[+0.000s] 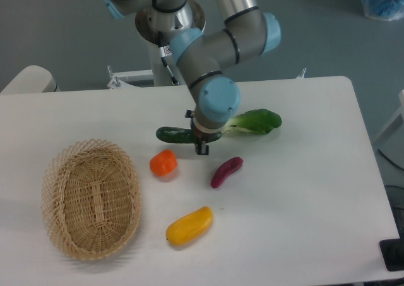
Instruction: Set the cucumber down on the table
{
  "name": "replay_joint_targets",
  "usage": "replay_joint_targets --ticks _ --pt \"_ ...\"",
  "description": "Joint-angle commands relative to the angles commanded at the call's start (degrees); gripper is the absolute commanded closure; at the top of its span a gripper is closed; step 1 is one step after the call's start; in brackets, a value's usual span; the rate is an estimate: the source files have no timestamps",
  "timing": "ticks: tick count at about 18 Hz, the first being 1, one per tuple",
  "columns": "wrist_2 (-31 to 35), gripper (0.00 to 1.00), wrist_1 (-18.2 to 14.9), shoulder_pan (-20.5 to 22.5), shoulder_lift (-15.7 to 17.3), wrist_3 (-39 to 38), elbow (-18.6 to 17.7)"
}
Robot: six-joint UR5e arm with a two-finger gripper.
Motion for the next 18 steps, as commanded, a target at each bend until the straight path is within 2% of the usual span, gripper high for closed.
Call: replay_joint_targets --ticks 3,5,7,10,12,15,18 --pt "0.9 0.76 0.0 -0.4 0.1 0.3 -0.6" --pt "1.1 0.64 0.1 -0.4 0.0 0.2 -0.9" --pt "1.1 0.46 0.1 -0.4 0.0 -0.3 -1.3" --pt "1.1 0.09 0.2 -0.4 -0.1 -0.6 -1.4" --pt "1.1 0.00 0.4 -0.4 -0.1 -0.6 -1.2" --pt "1.1 0.00 0.5 -0.3 -0.1 -0.6 -0.2" --pt "1.0 0.00 0.2 0.1 -0.2 -0.5 2.5"
